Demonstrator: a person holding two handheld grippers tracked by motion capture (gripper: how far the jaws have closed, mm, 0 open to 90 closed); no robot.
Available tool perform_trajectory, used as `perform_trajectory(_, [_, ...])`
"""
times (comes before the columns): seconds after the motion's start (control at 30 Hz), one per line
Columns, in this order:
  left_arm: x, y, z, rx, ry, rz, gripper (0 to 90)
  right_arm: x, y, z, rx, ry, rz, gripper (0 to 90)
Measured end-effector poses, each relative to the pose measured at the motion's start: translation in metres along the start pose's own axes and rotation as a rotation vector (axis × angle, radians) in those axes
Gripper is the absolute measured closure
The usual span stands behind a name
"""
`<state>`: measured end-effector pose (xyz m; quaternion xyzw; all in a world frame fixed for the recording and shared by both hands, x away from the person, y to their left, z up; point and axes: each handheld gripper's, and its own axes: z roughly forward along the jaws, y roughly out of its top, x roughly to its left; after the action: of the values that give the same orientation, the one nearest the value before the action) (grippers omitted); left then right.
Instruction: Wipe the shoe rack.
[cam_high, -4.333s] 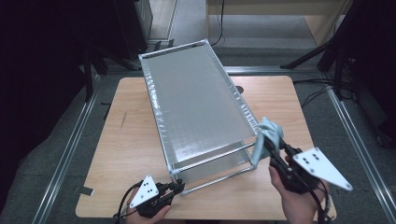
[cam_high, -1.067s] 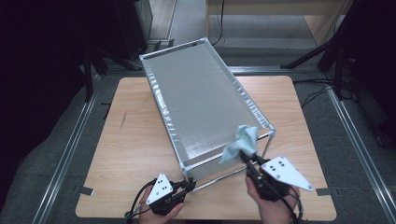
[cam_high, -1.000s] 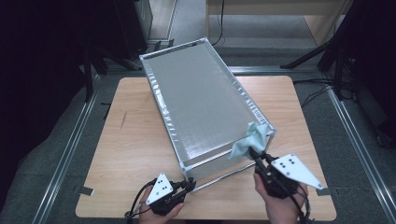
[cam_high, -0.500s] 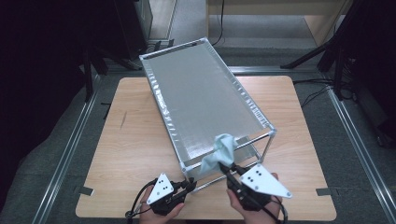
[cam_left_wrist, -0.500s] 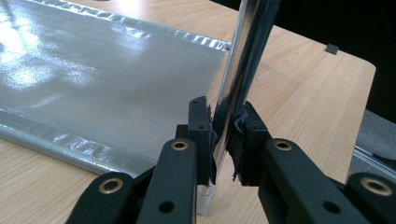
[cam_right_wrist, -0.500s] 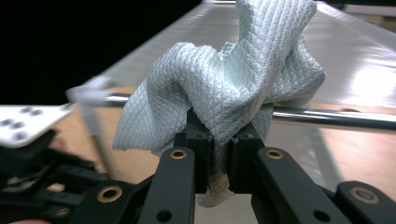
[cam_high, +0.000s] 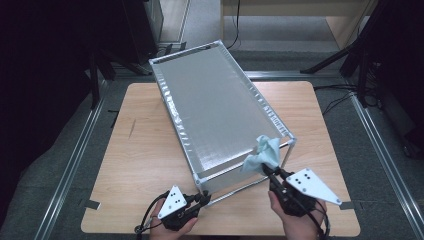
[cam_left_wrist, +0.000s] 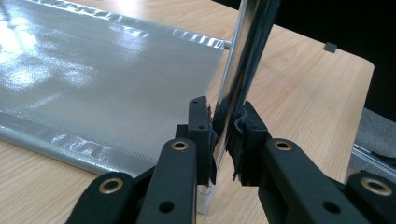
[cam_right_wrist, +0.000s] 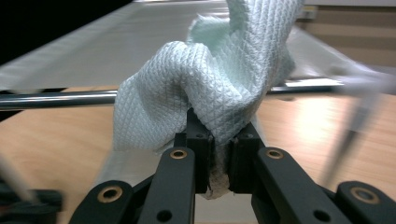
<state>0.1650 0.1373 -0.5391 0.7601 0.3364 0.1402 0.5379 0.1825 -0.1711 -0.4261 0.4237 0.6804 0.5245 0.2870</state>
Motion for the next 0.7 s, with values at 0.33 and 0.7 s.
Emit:
perform_trajectory(0.33, [0.000,0.000,0.000,0.003,-0.005,0.000,79.8,-0.023,-0.014,0.003,0.025,-0.094,0.009,81.9])
perform_trajectory(0.7, [0.000,0.000,0.001,0.006,-0.010,0.001,79.8,-0.037,-0.047,0.025,0.143,-0.147,0.023,82.2])
